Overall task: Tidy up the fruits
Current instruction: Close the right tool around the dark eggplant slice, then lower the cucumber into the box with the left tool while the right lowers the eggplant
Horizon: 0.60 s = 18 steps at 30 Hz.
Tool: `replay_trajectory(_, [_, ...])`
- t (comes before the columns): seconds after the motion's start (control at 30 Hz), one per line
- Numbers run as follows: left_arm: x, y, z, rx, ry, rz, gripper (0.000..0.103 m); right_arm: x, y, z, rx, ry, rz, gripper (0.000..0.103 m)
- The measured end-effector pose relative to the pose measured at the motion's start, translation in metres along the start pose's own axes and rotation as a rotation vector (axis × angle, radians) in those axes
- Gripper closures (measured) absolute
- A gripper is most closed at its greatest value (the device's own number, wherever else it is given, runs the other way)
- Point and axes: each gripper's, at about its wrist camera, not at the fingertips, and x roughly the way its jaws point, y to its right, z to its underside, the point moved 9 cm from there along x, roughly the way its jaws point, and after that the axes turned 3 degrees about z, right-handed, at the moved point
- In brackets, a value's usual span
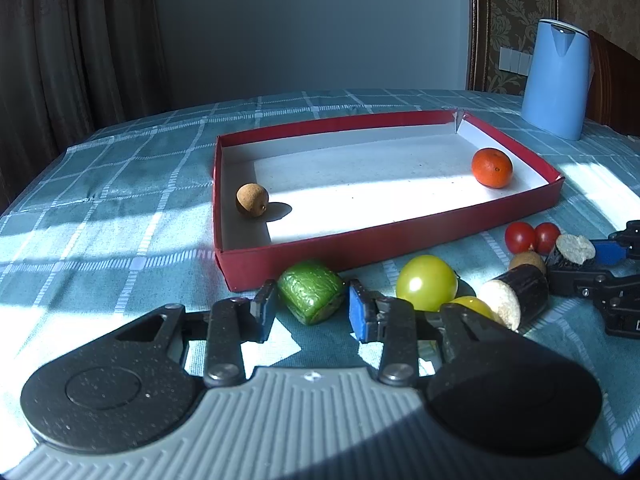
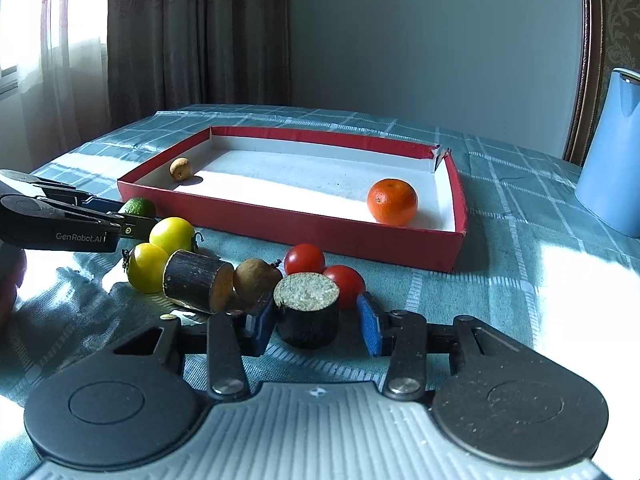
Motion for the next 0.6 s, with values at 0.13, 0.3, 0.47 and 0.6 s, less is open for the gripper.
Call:
replay_trajectory(0.13, [-0.001,0.001,0.0,0.001,0.003,0.005,0.07,-0.003,-0.002,0.0,-0.017,0.014,0.011,0.07])
replay_trajectory(0.3, [-0.005,0.002,-0.001,0.01,0.023,0.006,0.07,-0.007,0.002,-0.003,0.014,0.04,0.01,0.07])
replay_trajectory(0.47, [-0.023,0.004,-0.009,0.019,0.113,0.017,0.07,-0.015,0.006,-0.007,0.043,0.084,0.001,0.07])
replay_trajectory(0.6, [-0.027,0.004,-0.011,0.013,0.134,0.019,0.07,-0.019,0.008,-0.011,0.063,0.114,0.01,0.07])
